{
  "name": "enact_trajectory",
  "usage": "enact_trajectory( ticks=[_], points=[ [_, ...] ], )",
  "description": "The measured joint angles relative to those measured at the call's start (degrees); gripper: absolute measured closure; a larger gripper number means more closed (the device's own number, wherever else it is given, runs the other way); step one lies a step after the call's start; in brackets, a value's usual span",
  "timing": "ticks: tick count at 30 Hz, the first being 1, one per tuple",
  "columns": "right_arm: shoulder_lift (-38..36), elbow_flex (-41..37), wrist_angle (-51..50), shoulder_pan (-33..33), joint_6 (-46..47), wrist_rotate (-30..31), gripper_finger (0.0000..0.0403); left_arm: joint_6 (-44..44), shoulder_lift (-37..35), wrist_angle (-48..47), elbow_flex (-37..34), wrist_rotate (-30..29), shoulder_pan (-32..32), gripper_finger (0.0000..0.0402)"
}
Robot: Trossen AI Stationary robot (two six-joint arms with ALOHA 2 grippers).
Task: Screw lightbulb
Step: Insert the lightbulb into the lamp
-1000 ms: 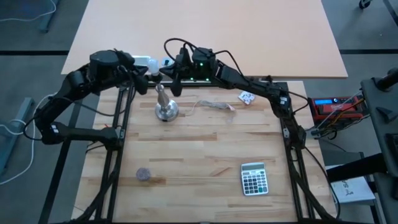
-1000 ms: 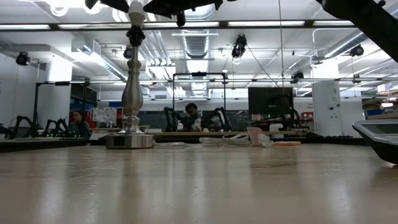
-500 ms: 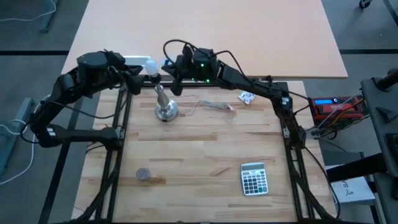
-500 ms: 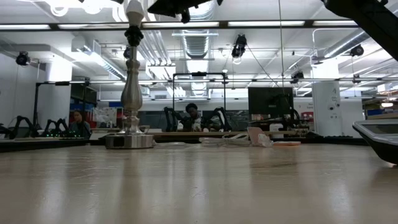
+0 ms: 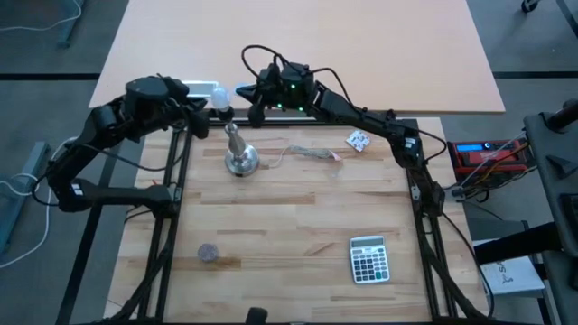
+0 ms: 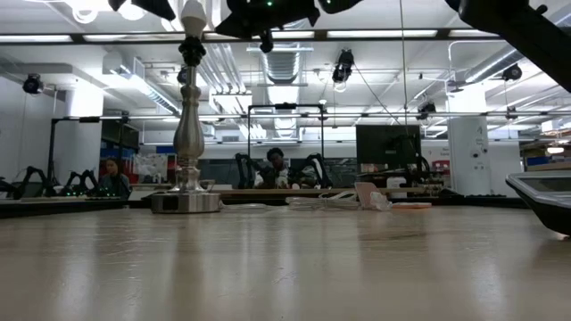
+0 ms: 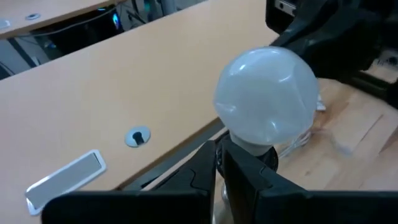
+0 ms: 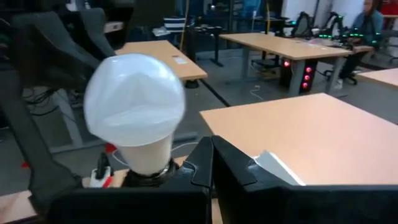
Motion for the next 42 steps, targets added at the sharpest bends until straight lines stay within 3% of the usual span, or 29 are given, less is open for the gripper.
enact_trajectory(
  ticks=[3,20,24,28,36,42],
  points=[
    [0.12,0.00,0.71,0.27,-0.21,-2.97,0.0403,0.82,1.43,0.41,0.00,-0.14,0.02,0.0381],
    [0.13,0.11,1.42,2.77,-1.65,-6.46,0.0403,3.60,2.70,3.17,0.15,-2.61,0.07,0.0381],
    [0.13,0.11,0.23,2.88,-1.73,-5.33,0.0403,3.80,2.33,3.82,0.15,-2.62,0.07,0.0381],
    [0.00,0.13,-1.62,2.46,-1.83,0.20,0.0403,1.28,0.64,3.76,0.72,-2.43,0.07,0.0381],
    [-0.11,0.13,-0.51,0.97,-2.24,2.94,0.0403,-2.81,-3.10,3.49,1.31,5.94,0.07,0.0381],
    [-0.29,0.20,2.82,1.11,-2.92,0.95,0.0403,-3.31,-1.91,1.42,1.26,7.62,0.07,0.0381]
  ],
)
